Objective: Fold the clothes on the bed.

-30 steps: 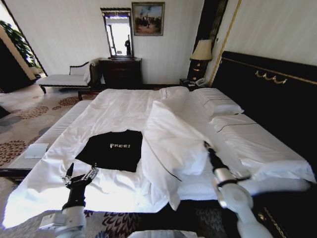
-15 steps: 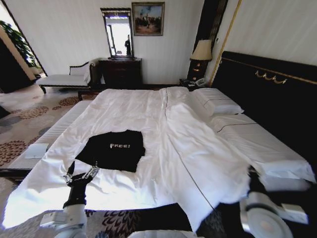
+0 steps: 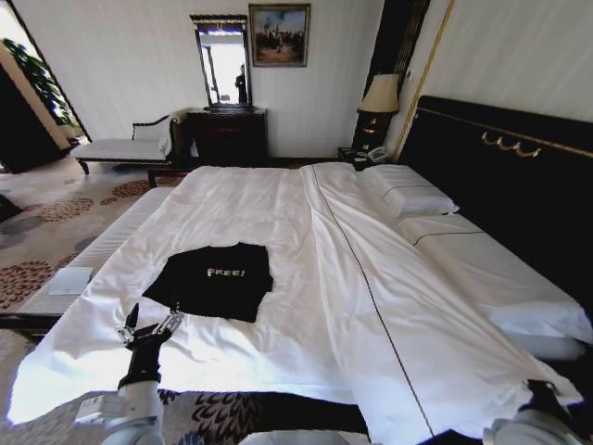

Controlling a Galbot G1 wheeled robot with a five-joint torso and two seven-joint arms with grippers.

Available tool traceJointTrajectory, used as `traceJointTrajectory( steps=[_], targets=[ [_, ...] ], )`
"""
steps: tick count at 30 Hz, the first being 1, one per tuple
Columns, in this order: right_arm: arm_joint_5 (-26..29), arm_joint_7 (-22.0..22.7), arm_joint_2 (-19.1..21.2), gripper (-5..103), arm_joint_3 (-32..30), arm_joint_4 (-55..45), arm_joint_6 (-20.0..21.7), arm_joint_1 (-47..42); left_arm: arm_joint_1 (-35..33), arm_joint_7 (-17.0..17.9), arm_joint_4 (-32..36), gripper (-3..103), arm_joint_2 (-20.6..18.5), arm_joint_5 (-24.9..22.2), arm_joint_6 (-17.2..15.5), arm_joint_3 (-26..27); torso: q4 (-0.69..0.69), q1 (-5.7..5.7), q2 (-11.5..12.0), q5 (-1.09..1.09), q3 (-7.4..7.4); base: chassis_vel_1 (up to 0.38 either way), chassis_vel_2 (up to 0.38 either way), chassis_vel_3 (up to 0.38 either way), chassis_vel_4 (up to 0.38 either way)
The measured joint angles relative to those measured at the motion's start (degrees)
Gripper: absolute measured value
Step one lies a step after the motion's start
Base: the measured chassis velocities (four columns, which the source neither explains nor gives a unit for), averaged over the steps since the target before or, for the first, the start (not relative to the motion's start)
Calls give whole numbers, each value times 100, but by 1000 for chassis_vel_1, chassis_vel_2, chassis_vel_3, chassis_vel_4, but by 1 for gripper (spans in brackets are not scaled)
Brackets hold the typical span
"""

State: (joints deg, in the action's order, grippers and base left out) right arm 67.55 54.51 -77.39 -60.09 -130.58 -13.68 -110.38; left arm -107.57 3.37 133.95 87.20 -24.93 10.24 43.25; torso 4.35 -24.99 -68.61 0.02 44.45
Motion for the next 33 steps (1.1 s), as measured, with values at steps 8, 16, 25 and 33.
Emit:
traceJointTrajectory(
  steps=[8,16,25,33],
  targets=[
    [-111,-2,-25,1,314,476,29,55,5,0,-111,100,-41,-117,78,93,7,0,0,-3,0,0,0,0,0],
    [-347,-156,-109,1,948,1352,241,647,69,2,-315,100,-65,-139,120,101,11,1,-1,-5,0,0,0,0,0],
    [-814,-632,25,1,1327,2610,246,1020,52,11,-457,100,-84,-140,168,161,4,1,0,-3,0,0,0,0,0],
    [-1074,-561,60,19,1118,2396,315,881,-13,17,-454,100,-107,-183,220,300,10,1,0,-1,0,0,0,0,0]
  ],
)
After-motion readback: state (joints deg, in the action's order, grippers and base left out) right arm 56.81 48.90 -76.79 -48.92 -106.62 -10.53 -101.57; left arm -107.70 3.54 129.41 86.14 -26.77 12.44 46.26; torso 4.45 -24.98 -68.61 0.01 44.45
